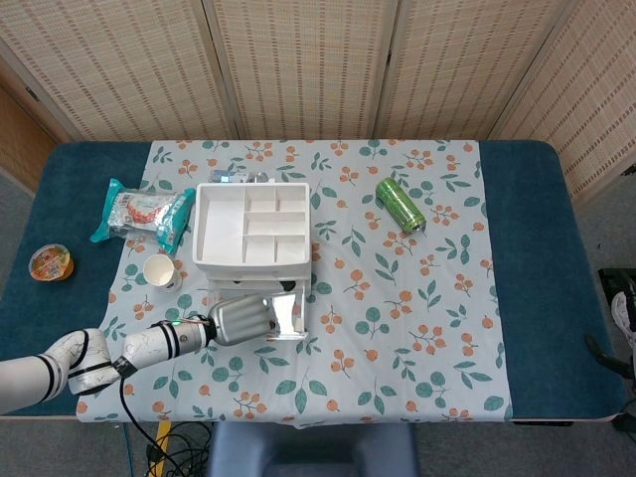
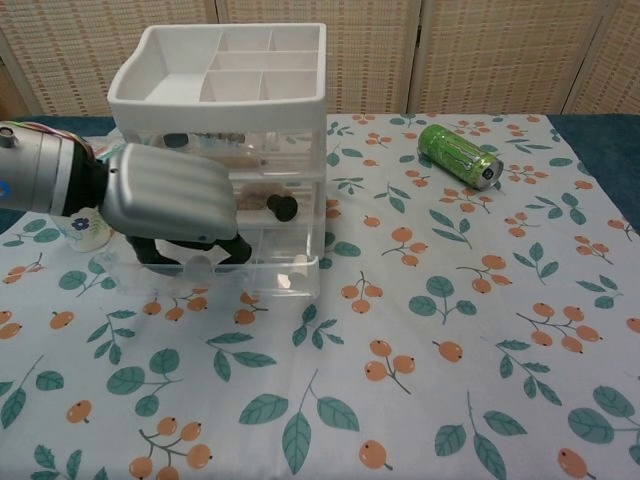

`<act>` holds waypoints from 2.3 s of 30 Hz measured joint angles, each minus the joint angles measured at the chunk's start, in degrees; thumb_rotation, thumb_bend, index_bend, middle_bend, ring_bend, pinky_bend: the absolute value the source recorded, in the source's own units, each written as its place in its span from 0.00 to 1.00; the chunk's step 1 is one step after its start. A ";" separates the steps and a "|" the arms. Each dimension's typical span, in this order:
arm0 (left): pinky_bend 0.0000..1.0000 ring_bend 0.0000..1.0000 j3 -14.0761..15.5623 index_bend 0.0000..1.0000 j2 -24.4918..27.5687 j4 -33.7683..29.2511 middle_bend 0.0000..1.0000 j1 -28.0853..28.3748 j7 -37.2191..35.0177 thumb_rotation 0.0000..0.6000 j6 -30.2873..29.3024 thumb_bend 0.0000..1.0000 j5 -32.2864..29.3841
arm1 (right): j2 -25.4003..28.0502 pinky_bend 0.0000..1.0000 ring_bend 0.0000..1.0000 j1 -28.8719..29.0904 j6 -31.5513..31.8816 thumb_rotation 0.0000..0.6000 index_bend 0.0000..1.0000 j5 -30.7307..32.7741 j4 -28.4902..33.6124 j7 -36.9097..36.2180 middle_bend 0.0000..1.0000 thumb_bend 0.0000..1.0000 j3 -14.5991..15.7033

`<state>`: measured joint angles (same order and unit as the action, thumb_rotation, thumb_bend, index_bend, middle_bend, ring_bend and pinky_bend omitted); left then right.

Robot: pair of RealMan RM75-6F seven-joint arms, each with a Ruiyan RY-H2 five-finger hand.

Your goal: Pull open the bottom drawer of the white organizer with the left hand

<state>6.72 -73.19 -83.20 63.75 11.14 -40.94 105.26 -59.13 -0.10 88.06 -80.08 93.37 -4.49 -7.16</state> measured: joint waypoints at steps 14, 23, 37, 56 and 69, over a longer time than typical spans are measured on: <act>1.00 0.97 0.59 0.58 -0.93 1.14 0.91 0.24 -2.16 1.00 -1.87 0.29 0.94 | 0.15 0.19 0.24 -0.54 0.93 1.00 0.02 -0.14 0.18 -0.02 0.17 0.28 -0.07; 1.00 0.97 -0.11 0.59 0.00 0.93 0.91 -0.76 -2.60 1.00 -5.03 0.30 0.49 | 0.22 0.19 0.25 -0.61 1.30 1.00 0.02 -0.49 0.32 -0.03 0.17 0.28 -0.18; 1.00 0.97 -1.96 0.59 6.12 -3.01 0.91 -8.52 -2.12 1.00 -15.84 0.30 -3.44 | -0.27 0.19 0.25 -0.13 1.00 1.00 0.02 -1.32 -0.29 -0.75 0.17 0.28 -0.22; 1.00 0.97 5.27 0.58 9.01 -7.27 0.91 -20.83 4.28 1.00 -24.61 0.30 4.16 | 0.04 0.19 0.25 -0.05 1.85 1.00 0.02 -2.95 0.96 -0.19 0.17 0.28 0.12; 1.00 0.97 5.93 0.57 1.16 2.21 0.91 -23.33 4.48 1.00 -24.32 0.30 7.29 | -0.03 0.19 0.25 -0.24 2.01 1.00 0.02 -2.94 0.78 -0.50 0.17 0.28 0.27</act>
<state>12.65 -72.03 -80.99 40.42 15.62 -65.25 112.55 -59.17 -0.33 90.07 -83.02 94.14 -4.99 -6.88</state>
